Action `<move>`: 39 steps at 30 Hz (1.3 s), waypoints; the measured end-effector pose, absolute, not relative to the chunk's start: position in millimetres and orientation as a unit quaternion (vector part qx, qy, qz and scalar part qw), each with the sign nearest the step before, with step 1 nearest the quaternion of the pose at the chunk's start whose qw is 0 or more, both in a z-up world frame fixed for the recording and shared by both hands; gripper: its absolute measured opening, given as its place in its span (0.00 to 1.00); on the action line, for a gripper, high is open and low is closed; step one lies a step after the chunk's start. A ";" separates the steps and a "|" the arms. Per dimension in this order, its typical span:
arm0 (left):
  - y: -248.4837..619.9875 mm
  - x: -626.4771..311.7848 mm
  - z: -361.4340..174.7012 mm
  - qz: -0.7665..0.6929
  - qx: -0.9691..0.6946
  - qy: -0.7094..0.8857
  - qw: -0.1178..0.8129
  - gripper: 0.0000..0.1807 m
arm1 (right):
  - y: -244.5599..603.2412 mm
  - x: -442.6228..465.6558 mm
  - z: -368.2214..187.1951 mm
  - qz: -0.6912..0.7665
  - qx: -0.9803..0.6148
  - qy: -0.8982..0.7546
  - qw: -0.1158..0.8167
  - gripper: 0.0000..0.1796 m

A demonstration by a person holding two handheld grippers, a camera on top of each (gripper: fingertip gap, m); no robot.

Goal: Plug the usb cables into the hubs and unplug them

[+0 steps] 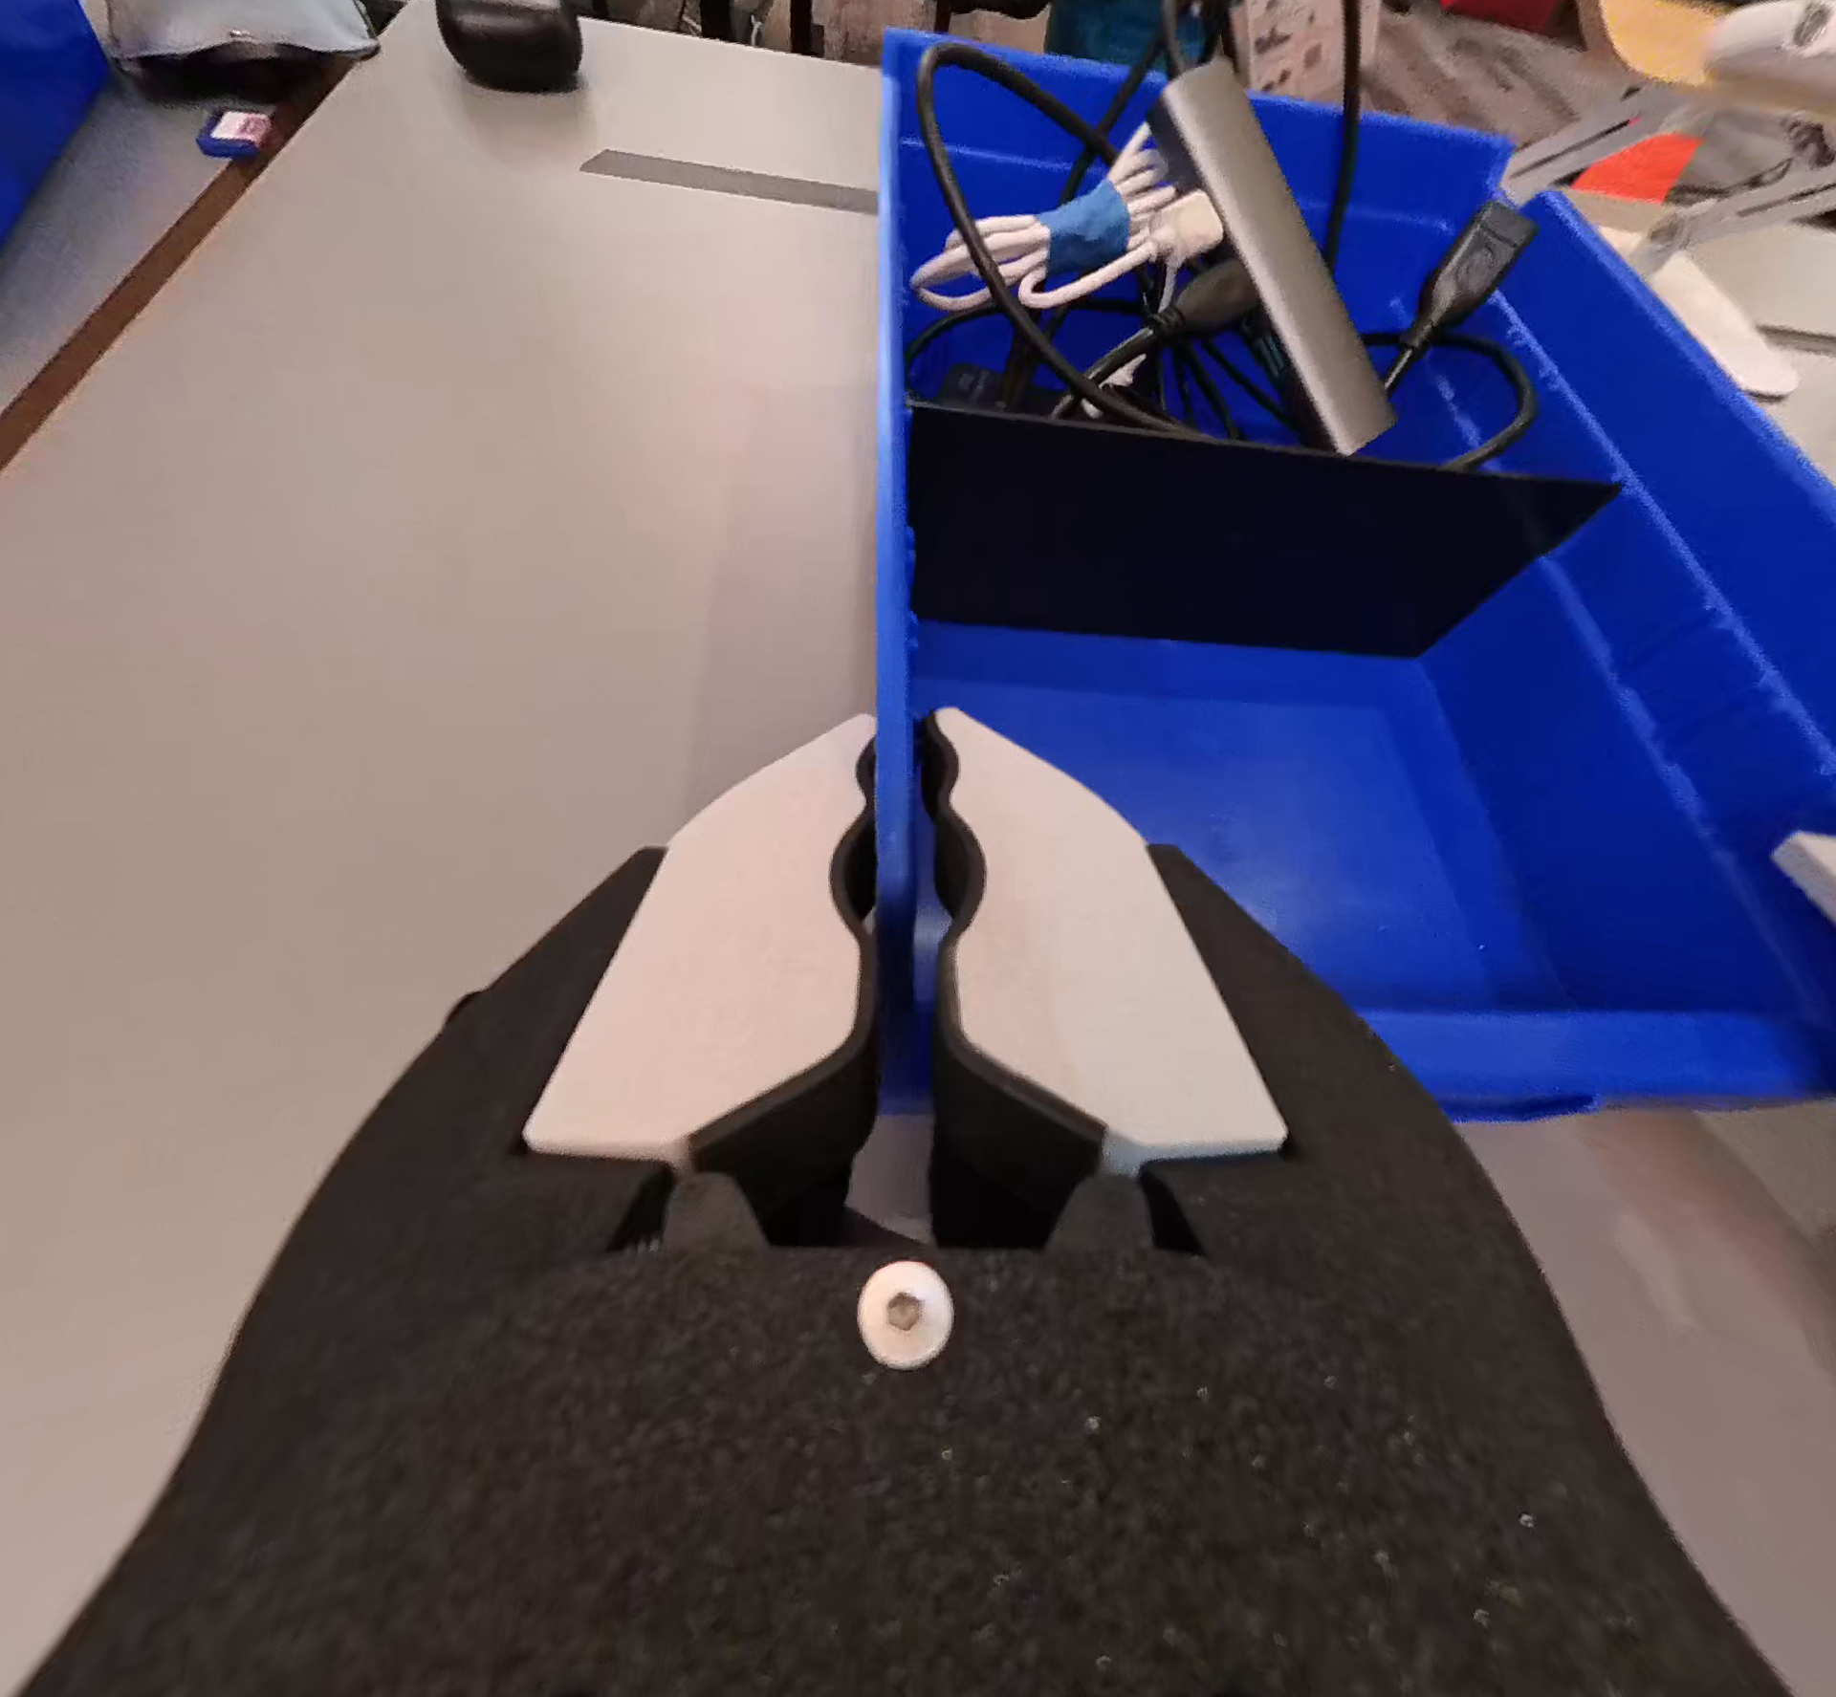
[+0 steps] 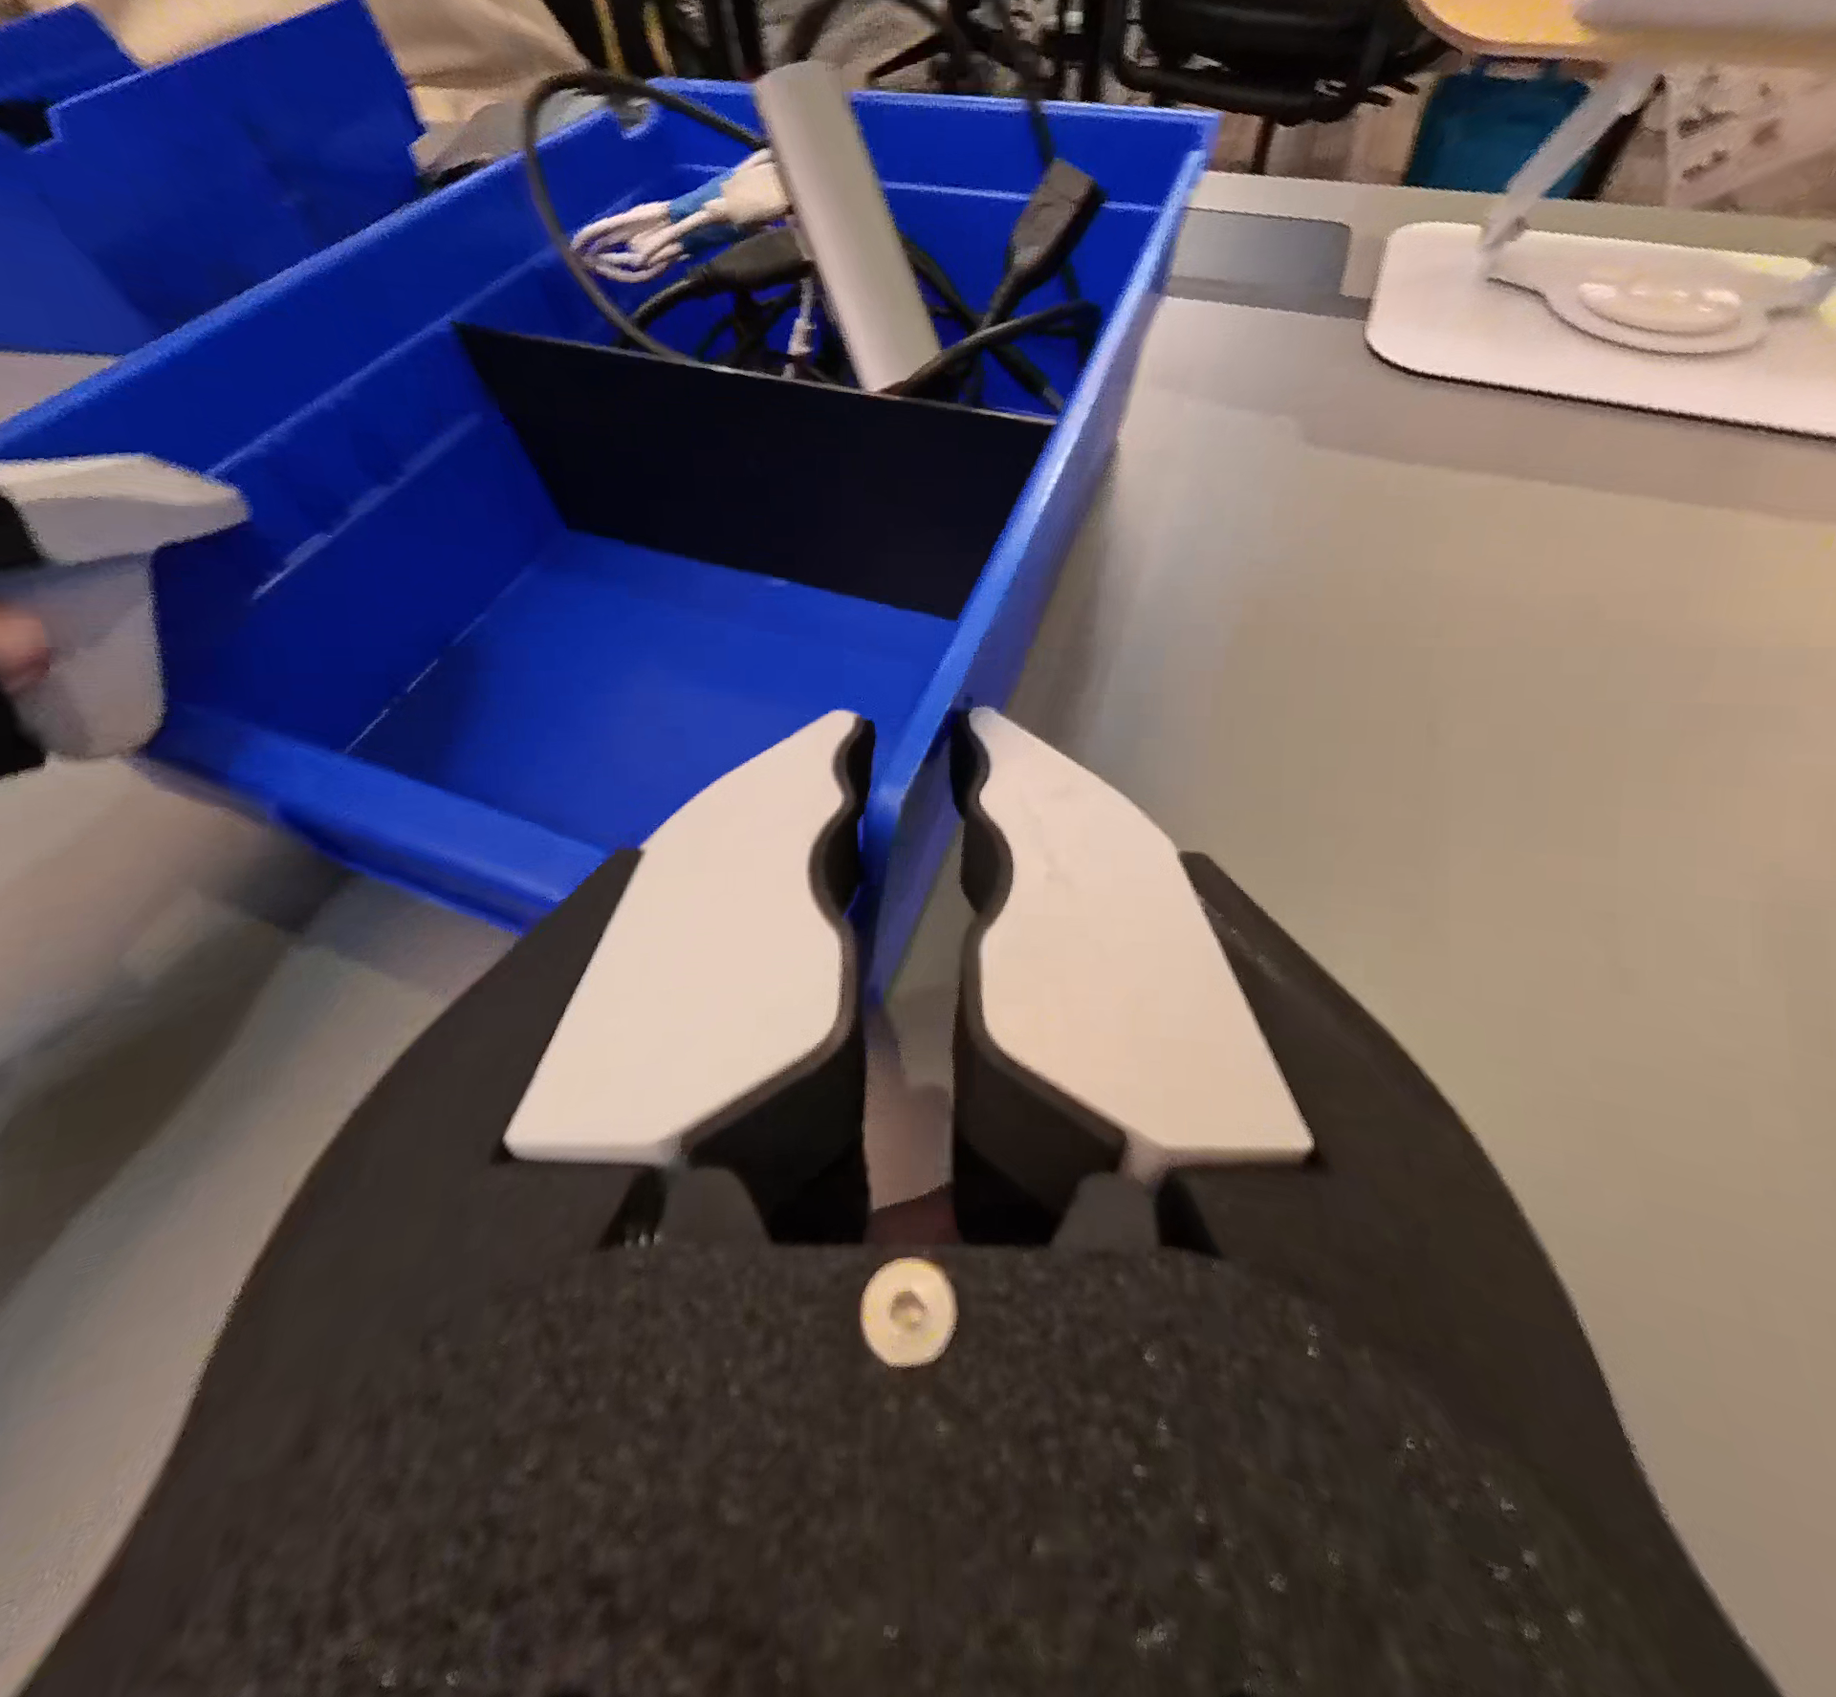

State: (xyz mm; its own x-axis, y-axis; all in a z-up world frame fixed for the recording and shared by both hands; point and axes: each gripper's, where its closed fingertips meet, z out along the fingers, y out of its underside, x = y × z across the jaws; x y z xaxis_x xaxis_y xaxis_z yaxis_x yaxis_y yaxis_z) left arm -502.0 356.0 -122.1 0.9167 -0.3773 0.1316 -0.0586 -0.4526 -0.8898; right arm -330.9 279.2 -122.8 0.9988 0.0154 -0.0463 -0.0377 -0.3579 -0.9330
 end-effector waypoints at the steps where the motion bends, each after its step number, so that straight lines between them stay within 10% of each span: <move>1: 356.9 -501.7 -122.0 -0.163 -0.836 0.126 0.508 0.02 | 276.7 -333.1 -122.9 0.038 -0.824 -0.015 0.565 0.09; 14: 290.3 -490.9 -9.3 -0.139 -0.719 0.107 0.672 0.14 | 130.8 -132.4 -117.7 0.157 -0.840 -0.113 0.507 0.18; 25: 181.9 -348.1 -99.8 -0.229 -0.761 0.293 0.531 0.22 | 55.8 95.8 -113.6 0.011 -0.795 0.144 0.590 0.22; 39: 207.1 -383.6 -118.6 -0.183 -0.797 0.250 0.518 0.24 | 68.7 73.6 -128.5 0.056 -0.808 0.134 0.571 0.22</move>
